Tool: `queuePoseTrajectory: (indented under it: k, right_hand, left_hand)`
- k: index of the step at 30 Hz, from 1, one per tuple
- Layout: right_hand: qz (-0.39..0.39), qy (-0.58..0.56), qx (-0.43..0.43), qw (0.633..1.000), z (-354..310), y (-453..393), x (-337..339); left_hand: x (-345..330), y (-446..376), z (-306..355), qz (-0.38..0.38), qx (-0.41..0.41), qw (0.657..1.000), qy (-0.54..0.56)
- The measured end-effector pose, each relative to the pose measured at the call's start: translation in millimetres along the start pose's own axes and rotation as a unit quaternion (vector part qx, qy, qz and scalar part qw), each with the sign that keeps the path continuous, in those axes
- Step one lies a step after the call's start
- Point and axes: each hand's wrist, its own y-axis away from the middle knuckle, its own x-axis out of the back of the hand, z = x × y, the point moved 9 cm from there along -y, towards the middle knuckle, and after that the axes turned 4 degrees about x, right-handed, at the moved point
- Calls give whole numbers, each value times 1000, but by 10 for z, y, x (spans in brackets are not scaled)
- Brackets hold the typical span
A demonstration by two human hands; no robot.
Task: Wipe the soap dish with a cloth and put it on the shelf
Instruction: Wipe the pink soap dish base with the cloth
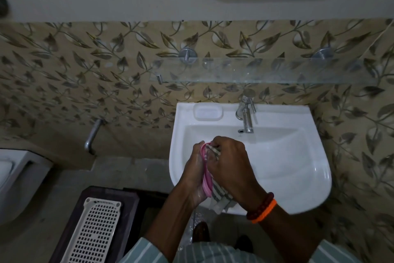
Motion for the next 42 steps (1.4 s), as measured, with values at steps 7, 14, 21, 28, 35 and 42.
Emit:
queuePoseTrajectory:
  k: [7, 14, 21, 28, 35, 42]
  right_hand:
    - [2, 84, -14, 996, -52, 23, -95]
    - [-56, 40, -56, 996, 130, 62, -234]
    - [-17, 1, 7, 1000, -35, -48, -93]
    - [-19, 95, 2, 995, -104, -70, -81]
    - [-89, 57, -43, 993, 44, 180, -169]
    - [-35, 78, 42, 995, -140, -42, -29]
  left_hand:
    - [117, -23, 75, 32, -17, 999, -23]
    - [203, 1, 135, 78, -43, 995, -48]
    - [186, 24, 182, 77, -36, 994, -70]
    - [184, 129, 472, 80, -100, 983, -134]
    - [184, 209, 501, 44, -112, 985, -123]
    - [169, 266, 418, 88, -106, 974, -182]
